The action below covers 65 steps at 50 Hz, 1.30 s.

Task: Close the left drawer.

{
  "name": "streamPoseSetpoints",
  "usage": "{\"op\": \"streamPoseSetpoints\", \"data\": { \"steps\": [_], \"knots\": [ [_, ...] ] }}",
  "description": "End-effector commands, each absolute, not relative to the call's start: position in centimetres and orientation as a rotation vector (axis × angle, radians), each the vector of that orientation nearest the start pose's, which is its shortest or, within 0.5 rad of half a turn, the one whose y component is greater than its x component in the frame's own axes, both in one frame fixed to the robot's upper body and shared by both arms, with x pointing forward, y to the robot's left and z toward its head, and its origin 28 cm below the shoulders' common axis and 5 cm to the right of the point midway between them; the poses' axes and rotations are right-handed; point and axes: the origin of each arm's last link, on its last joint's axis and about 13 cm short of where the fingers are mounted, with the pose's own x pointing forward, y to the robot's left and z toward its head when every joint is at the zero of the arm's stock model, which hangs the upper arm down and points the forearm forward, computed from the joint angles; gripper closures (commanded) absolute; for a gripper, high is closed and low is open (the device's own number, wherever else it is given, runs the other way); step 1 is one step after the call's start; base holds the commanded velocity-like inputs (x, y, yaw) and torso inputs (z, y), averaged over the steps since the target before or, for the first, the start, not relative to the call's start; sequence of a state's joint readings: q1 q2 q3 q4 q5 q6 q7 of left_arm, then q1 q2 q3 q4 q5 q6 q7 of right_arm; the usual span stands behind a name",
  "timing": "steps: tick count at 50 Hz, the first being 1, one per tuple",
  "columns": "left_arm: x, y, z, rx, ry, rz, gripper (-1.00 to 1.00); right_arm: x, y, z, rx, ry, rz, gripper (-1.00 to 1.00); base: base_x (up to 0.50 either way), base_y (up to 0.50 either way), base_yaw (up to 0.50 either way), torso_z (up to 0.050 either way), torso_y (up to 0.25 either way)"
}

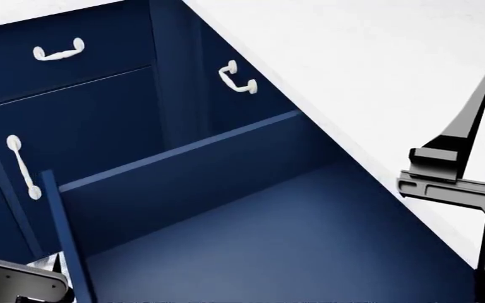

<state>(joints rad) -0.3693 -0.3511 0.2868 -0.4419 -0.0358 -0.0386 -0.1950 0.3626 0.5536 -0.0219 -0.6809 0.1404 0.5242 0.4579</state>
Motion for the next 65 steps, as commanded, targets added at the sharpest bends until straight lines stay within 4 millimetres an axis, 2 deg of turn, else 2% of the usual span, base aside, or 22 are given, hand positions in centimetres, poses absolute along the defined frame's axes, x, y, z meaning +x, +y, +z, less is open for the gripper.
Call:
{"op": "streamPoseSetpoints", "data": {
  "steps": [1,16,25,65],
  "knots": [
    [28.0,26.2,0.4,0.387,0.145,-0.019,-1.0,22.6,-17.4,21.3,-0.336,-0.574,-0.385,-1.0,0.0,0.0,0.0,0.0,0.0],
    [28.4,24.7,-0.4,0.379,0.16,-0.075,-1.0,22.2,-17.8,21.3,-0.333,-0.575,-0.401,-1.0,0.0,0.0,0.0,-0.001,0.0],
    [28.7,23.9,-0.9,0.369,0.169,-0.102,-1.0,22.9,-17.6,21.2,-0.332,-0.569,-0.407,-1.0,0.0,0.0,0.0,0.0,0.0],
    [30.0,21.1,-1.5,0.324,0.173,-0.193,-1.0,22.2,-18.1,21.5,-0.334,-0.568,-0.423,-1.0,0.0,0.0,0.0,-0.001,0.0]
  ]
}}
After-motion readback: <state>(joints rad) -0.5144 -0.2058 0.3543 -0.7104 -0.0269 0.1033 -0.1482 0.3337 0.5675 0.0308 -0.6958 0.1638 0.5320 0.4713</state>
